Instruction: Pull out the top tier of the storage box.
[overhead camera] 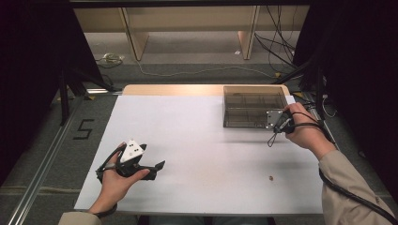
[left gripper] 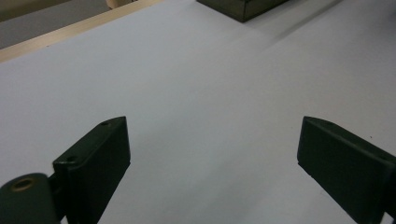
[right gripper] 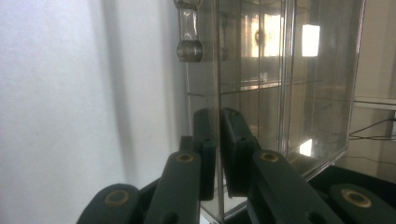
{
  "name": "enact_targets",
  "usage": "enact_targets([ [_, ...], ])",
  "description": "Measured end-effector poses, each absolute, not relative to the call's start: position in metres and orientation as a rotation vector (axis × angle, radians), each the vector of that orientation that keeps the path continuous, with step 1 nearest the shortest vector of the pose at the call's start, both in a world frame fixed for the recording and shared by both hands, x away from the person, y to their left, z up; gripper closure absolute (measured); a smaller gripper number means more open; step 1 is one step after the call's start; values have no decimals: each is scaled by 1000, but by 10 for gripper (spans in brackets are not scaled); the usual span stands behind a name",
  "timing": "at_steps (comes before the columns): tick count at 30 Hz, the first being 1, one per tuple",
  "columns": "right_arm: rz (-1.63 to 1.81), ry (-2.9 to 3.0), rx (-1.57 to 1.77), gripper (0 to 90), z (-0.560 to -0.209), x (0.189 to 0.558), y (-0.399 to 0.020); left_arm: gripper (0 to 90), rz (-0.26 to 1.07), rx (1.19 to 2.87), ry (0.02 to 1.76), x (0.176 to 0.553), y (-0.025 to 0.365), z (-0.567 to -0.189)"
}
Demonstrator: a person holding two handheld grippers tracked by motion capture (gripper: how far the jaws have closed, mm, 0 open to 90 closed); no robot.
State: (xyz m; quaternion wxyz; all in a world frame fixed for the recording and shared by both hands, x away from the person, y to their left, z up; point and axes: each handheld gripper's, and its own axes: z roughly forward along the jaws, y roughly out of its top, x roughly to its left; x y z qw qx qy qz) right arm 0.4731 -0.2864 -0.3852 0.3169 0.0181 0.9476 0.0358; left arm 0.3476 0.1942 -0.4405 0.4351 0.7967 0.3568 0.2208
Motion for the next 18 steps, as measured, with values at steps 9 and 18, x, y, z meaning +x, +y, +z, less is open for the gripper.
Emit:
enact_targets([
  [9,95,2498,47,856,-385,470,-287,95,549,1982,888,348,194,-440],
  [18,101,2497,51,857,-385,468,-287,95,551,1978,888,348,194,-440],
])
